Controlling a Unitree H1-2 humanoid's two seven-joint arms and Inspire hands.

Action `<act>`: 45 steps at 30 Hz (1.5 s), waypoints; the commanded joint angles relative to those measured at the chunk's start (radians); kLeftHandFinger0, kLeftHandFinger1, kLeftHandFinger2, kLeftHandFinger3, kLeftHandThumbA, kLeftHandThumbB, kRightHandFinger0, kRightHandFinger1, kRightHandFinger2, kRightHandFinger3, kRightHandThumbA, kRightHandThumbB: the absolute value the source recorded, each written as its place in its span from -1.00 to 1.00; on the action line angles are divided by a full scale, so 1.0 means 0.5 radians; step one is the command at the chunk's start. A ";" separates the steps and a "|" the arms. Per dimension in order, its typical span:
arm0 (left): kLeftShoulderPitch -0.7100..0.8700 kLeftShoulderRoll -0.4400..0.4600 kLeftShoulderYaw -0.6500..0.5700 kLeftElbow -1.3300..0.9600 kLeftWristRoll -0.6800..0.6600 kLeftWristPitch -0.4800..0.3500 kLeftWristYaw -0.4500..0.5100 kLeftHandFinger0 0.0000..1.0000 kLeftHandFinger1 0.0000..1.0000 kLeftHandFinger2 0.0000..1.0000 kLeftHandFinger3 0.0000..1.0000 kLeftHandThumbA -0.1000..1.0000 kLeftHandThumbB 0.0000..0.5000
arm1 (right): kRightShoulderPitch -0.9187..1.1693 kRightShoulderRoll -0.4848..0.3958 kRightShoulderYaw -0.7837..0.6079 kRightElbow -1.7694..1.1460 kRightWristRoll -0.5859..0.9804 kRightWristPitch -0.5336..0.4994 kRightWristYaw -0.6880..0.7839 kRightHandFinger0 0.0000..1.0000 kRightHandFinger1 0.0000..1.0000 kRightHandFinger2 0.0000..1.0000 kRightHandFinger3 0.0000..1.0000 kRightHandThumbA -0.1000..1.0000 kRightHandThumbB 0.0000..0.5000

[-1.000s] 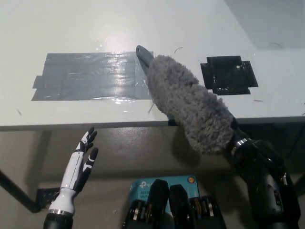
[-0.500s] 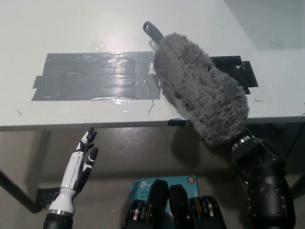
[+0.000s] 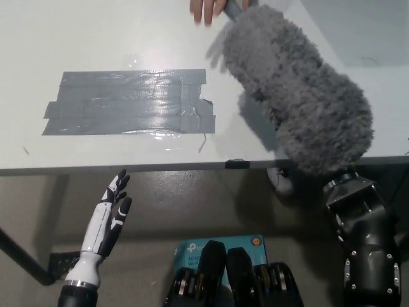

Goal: A grey duster is kept infront of the robot in the middle of the table and the robot extends its right arm to grab the duster, picks it up and hands it to a person

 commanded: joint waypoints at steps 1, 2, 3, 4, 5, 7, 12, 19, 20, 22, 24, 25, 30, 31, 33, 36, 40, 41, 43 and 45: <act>-0.037 0.047 0.009 -0.089 0.004 -0.077 0.008 0.91 1.00 1.00 1.00 0.99 -0.20 | -0.200 0.055 -0.037 -0.188 0.420 -0.020 -0.079 -1.00 -0.28 0.55 1.00 -1.00 -0.64; -0.033 0.046 0.010 -0.090 0.003 -0.076 0.005 0.91 1.00 1.00 1.00 0.99 -0.20 | -0.194 0.050 -0.028 -0.185 0.420 -0.020 -0.063 -1.00 -0.28 0.56 1.00 -1.00 -0.65; -0.031 0.046 0.010 -0.092 0.001 -0.075 0.002 0.91 1.00 1.00 1.00 0.99 -0.20 | -0.189 0.046 -0.021 -0.184 0.422 -0.020 -0.054 -1.00 -0.28 0.56 1.00 -1.00 -0.65; -0.028 0.045 0.011 -0.093 -0.001 -0.073 0.001 0.91 1.00 1.00 1.00 0.98 -0.20 | -0.185 0.042 -0.015 -0.181 0.427 -0.020 -0.047 -1.00 -0.27 0.57 1.00 -1.00 -0.68; -0.027 0.045 0.011 -0.092 -0.003 -0.074 0.001 0.91 1.00 1.00 1.00 0.98 -0.20 | -0.182 0.037 -0.008 -0.179 0.438 -0.020 -0.041 -1.00 -0.25 0.60 1.00 -1.00 -0.71; -0.027 0.048 0.006 -0.085 0.004 -0.077 0.010 0.91 1.00 1.00 1.00 0.98 -0.19 | -0.179 0.022 0.008 -0.173 0.441 -0.020 -0.034 -1.00 -0.23 0.60 1.00 -1.00 -0.65; -0.027 0.048 -0.001 -0.082 0.006 -0.078 0.019 0.90 1.00 1.00 1.00 0.97 -0.20 | -0.169 -0.006 0.038 -0.169 0.445 -0.020 -0.012 -1.00 -0.17 0.65 1.00 -1.00 -0.64; -0.027 0.044 -0.004 -0.082 0.002 -0.078 0.018 0.88 0.99 1.00 1.00 0.96 -0.20 | -0.091 -0.313 0.417 -0.175 0.359 -0.020 0.353 1.00 1.00 1.00 1.00 0.26 0.68; -0.026 0.043 -0.004 -0.083 0.000 -0.078 0.016 0.88 0.99 1.00 1.00 0.96 -0.20 | -0.084 -0.331 0.437 -0.177 0.318 -0.020 0.403 1.00 1.00 1.00 1.00 0.26 0.68; -0.030 0.043 0.003 -0.087 -0.007 -0.076 0.003 0.88 0.99 1.00 1.00 0.96 -0.18 | -0.066 -0.374 0.483 -0.165 0.186 -0.020 0.542 1.00 1.00 1.00 1.00 0.55 0.92; -0.034 0.046 0.005 -0.086 -0.010 -0.076 0.003 0.87 0.97 1.00 1.00 0.95 -0.20 | -0.052 -0.401 0.511 -0.143 0.105 -0.038 0.632 1.00 1.00 1.00 1.00 0.68 0.99; -0.036 0.047 0.003 -0.084 -0.012 -0.077 0.005 0.87 0.97 1.00 1.00 0.95 -0.20 | -0.047 -0.410 0.521 -0.139 0.087 -0.049 0.649 1.00 1.00 1.00 1.00 0.69 1.00; -0.042 0.052 -0.003 -0.079 -0.010 -0.078 0.005 0.87 0.97 1.00 1.00 0.95 -0.20 | 0.015 -0.477 0.571 -0.131 -0.043 -0.127 0.738 1.00 1.00 1.00 1.00 0.84 1.00; -0.045 0.052 -0.002 -0.072 -0.011 -0.078 0.005 0.87 0.97 1.00 1.00 0.95 -0.19 | 0.044 -0.495 0.575 -0.135 -0.082 -0.147 0.748 1.00 1.00 1.00 1.00 0.86 1.00; -0.046 0.050 0.003 -0.067 -0.015 -0.077 -0.001 0.87 0.96 1.00 1.00 0.95 -0.18 | 0.069 -0.510 0.575 -0.135 -0.106 -0.158 0.763 1.00 1.00 1.00 1.00 0.83 1.00; -0.046 0.051 0.007 -0.076 -0.015 -0.077 -0.001 0.84 0.94 1.00 1.00 0.94 -0.20 | 0.141 -0.574 0.601 -0.147 -0.253 -0.239 0.821 1.00 1.00 1.00 1.00 0.90 1.00; -0.050 0.050 0.010 -0.076 -0.023 -0.070 -0.010 0.86 0.95 1.00 1.00 0.95 -0.18 | 0.240 -0.620 0.590 -0.161 -0.350 -0.312 0.882 1.00 1.00 1.00 1.00 0.90 1.00; -0.050 0.049 0.011 -0.076 -0.022 -0.070 -0.009 0.86 0.95 1.00 1.00 0.95 -0.18 | 0.264 -0.630 0.590 -0.168 -0.386 -0.331 0.884 1.00 1.00 1.00 1.00 0.93 1.00; -0.048 0.052 -0.003 -0.061 -0.012 -0.077 0.020 0.86 0.96 1.00 1.00 0.95 -0.22 | 0.343 -0.664 0.610 -0.193 -0.587 -0.415 0.818 1.00 1.00 1.00 1.00 0.93 1.00; -0.041 0.049 -0.008 -0.057 -0.017 -0.078 0.020 0.87 0.99 1.00 1.00 0.99 -0.19 | 0.396 -0.675 0.617 -0.193 -0.710 -0.458 0.759 1.00 1.00 1.00 1.00 0.82 0.93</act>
